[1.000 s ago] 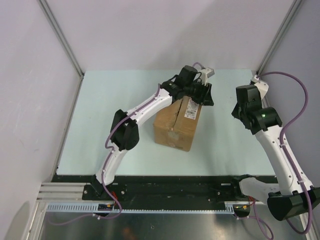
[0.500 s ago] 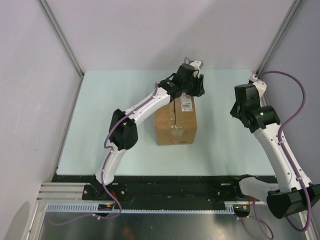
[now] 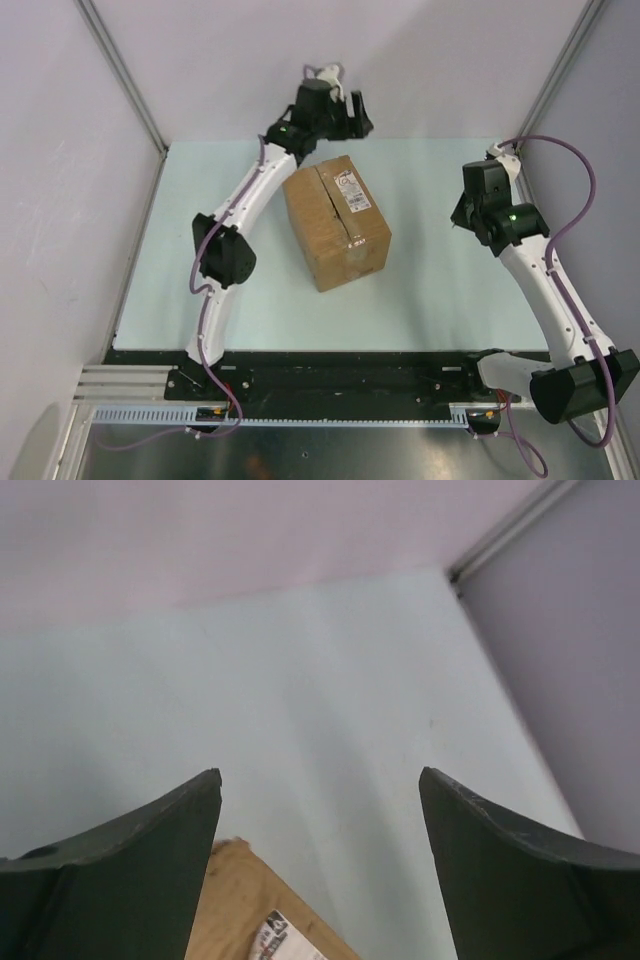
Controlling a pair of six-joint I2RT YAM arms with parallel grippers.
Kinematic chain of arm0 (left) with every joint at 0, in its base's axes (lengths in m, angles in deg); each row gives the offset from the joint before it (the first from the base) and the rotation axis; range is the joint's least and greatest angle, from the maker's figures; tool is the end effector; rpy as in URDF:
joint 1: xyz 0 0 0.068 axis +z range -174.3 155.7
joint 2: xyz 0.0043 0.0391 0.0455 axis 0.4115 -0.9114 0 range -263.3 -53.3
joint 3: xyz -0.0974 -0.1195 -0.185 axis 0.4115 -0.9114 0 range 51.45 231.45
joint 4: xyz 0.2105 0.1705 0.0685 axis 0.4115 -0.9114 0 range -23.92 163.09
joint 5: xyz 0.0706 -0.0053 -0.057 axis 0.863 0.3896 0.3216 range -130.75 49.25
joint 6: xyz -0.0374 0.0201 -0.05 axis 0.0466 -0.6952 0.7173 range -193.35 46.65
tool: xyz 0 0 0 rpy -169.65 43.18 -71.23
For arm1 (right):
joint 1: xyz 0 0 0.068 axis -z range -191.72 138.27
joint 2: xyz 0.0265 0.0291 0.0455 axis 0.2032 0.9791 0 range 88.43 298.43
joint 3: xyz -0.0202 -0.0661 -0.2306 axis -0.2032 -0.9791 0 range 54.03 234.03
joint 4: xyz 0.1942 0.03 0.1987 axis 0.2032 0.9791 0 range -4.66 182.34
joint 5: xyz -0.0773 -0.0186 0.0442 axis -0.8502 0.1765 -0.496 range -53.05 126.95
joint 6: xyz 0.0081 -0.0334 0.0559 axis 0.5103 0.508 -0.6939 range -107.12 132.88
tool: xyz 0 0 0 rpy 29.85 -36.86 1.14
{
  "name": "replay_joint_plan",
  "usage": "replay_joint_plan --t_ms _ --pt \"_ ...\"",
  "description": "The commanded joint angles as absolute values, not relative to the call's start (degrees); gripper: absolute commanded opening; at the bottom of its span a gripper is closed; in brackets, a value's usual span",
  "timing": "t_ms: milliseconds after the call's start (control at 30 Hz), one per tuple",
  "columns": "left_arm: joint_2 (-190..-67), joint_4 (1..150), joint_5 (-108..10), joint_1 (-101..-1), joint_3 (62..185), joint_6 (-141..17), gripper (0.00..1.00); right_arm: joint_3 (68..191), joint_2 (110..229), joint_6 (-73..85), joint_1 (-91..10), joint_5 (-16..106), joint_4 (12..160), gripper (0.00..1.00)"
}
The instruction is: Unpack the express box
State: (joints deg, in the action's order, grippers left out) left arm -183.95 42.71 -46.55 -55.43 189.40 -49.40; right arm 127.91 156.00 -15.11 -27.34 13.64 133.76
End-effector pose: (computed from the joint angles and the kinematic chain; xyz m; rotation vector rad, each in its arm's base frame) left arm 0.4595 -0.2836 0.3325 0.1963 2.0347 -0.7160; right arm 0.2733 0.0551 0.3339 0.4425 2.1907 -0.0591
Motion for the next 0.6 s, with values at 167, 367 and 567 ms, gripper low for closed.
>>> replay_joint_plan --t_ms 167,367,567 --pt "-175.3 46.6 -47.3 -43.4 182.2 -44.3 0.80 127.9 158.7 -14.3 -27.5 17.7 127.3 0.00" --pt "-177.0 46.8 -44.2 -38.3 174.7 -48.5 0.78 125.8 154.3 -7.9 -31.9 22.3 118.0 0.00" --pt "-182.1 46.9 -54.0 -34.1 172.4 -48.5 0.70 125.5 153.2 -2.2 -38.9 31.2 119.3 0.00"
